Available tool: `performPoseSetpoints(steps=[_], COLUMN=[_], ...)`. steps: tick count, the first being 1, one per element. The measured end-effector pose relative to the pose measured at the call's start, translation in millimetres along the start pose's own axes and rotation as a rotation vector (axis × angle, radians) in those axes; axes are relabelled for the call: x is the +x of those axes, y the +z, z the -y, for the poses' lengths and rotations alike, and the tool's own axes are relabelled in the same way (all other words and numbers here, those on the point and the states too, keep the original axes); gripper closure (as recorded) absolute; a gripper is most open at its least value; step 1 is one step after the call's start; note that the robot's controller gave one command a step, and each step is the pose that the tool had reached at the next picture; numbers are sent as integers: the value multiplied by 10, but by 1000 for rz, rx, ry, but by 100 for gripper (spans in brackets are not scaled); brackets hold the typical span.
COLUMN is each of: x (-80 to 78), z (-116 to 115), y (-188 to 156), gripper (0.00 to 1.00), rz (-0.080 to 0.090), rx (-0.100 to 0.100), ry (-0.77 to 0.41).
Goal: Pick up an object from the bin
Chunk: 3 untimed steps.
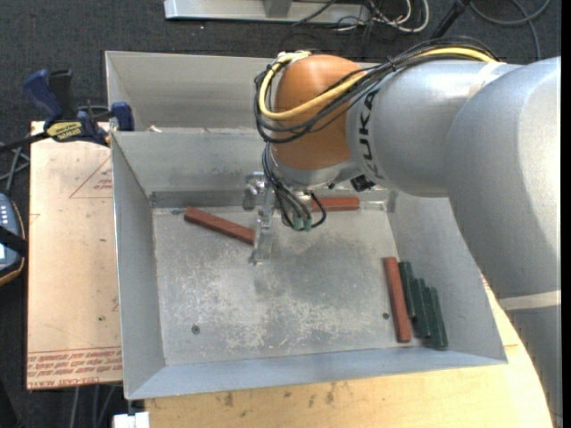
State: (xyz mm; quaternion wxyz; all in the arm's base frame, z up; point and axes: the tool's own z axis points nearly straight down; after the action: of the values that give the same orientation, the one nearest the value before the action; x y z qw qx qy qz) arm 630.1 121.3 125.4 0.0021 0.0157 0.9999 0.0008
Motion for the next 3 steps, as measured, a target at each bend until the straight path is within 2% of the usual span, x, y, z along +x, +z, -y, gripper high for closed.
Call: performPoseSetpoints(steps=[1, 2, 3], x=[-178, -95, -95], z=[-265, -23, -23], y=[526, 539, 539], gripper=[0, 100, 100], rz=[3, -1, -1], rx=[-1, -1, -1], ry=[-14, 124, 124])
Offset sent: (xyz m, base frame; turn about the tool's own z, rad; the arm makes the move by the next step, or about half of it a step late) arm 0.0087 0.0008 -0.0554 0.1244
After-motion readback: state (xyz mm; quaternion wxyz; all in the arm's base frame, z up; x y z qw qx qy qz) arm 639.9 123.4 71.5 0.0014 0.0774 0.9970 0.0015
